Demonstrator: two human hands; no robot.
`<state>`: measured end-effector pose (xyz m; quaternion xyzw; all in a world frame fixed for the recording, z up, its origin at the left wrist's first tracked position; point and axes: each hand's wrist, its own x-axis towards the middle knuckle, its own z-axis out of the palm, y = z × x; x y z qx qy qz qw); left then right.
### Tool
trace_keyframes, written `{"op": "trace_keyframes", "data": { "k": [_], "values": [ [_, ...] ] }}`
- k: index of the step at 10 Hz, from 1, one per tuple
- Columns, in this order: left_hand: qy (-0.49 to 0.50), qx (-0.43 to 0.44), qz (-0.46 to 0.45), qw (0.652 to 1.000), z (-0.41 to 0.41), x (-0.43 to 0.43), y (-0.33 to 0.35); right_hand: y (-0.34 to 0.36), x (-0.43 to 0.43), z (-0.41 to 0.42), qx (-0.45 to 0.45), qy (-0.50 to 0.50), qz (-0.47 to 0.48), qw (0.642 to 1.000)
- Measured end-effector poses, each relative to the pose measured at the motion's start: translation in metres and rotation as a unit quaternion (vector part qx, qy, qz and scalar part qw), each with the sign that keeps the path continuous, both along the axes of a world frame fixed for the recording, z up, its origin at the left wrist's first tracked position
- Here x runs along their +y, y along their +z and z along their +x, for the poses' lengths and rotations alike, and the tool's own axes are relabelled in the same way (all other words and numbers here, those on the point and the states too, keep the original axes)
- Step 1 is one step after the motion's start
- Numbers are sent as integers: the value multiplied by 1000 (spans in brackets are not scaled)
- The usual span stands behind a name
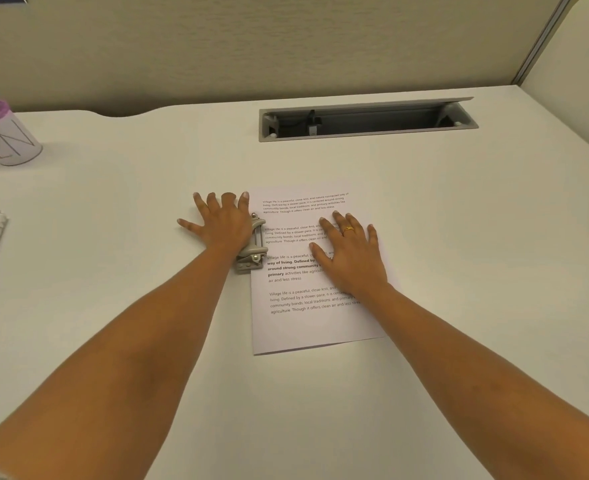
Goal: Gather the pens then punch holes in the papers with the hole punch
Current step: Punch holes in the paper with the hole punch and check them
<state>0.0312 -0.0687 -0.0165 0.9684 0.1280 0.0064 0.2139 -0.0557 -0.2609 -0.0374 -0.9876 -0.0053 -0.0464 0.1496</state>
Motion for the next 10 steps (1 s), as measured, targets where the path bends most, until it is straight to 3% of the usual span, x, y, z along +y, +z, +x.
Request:
{"op": "trace_keyframes", "data": {
  "k": [10],
  "values": [
    [11, 15, 7, 1000, -1, 3, -7, 1, 1, -2, -5, -6, -5, 1000]
  ]
}}
